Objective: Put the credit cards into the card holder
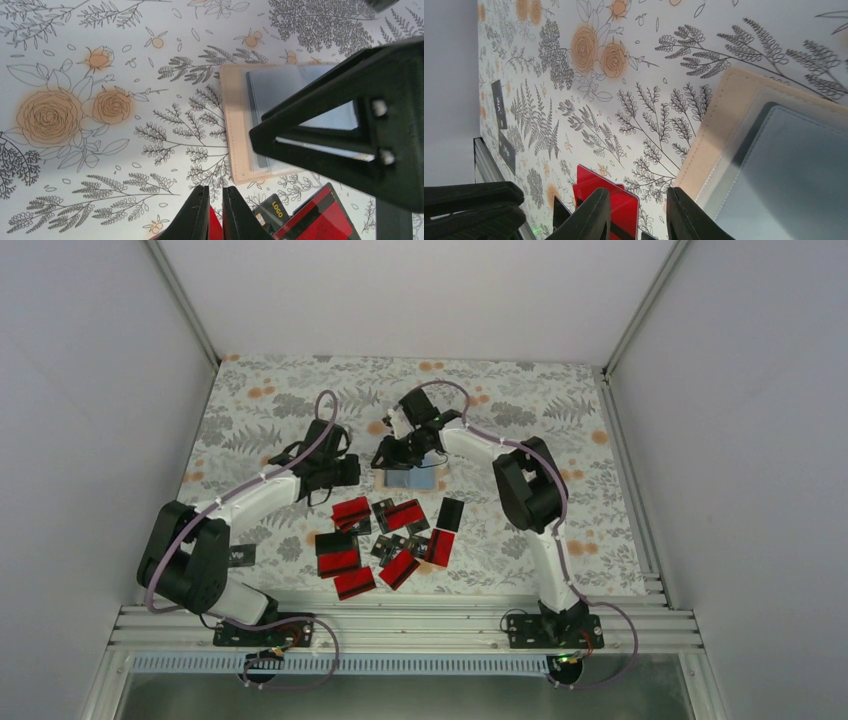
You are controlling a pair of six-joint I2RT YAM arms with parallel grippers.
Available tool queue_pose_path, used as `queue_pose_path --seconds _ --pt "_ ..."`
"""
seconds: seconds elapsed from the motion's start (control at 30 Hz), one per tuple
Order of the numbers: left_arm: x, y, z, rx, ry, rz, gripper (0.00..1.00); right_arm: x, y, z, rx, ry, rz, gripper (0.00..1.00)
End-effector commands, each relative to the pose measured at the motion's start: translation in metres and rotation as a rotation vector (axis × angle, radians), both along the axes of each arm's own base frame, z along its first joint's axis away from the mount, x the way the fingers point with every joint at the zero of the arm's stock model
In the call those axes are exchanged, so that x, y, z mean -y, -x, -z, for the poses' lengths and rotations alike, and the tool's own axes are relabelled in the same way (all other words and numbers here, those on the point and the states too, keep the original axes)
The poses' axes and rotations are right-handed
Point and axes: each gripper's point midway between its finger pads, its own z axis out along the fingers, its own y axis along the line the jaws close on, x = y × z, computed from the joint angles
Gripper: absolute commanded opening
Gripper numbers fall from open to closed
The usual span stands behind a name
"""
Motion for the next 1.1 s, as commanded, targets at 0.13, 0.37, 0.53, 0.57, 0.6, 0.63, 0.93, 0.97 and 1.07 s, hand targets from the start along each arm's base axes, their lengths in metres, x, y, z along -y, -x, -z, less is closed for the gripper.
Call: queue_pose_path --seconds 0.13,0.37,0.53,0.57,0.6,0.63,0.93,0.97,1.07 --pt "0.006 0.008 -0.002 0.011 0.043 0.02 0.1 0.028 -0.003 -0.029 0.126 0.068 0.031 0.31" --pt "0.019 0.011 -0.001 0.007 0.043 0.048 0.1 0.072 -0.014 -0.01 0.172 0.221 0.132 0.31" --pt "0.023 0.011 0.005 -0.006 0.037 0.054 0.1 0.074 -0.012 0.01 0.14 0.238 0.134 0.26" --pt "0.023 0.011 0.006 -0.01 0.035 0.054 0.1 0.073 -0.012 0.014 0.135 0.238 0.132 0.25" --pt "0.024 0.011 0.007 -0.012 0.033 0.055 0.1 0.072 -0.013 0.017 0.129 0.239 0.132 0.25" --pt "0.024 0.011 0.007 -0.014 0.031 0.057 0.1 0.071 -0.013 0.02 0.127 0.238 0.128 0.23" --pt "0.023 0.01 0.013 -0.026 0.013 0.054 0.1 0.049 -0.012 0.036 0.076 0.176 0.075 0.1" --pt "0.023 0.01 0.013 -0.027 0.012 0.053 0.1 0.048 -0.013 0.036 0.075 0.171 0.072 0.1" --pt "0.021 0.011 0.015 -0.029 0.003 0.045 0.1 0.044 -0.013 0.038 0.065 0.158 0.065 0.1"
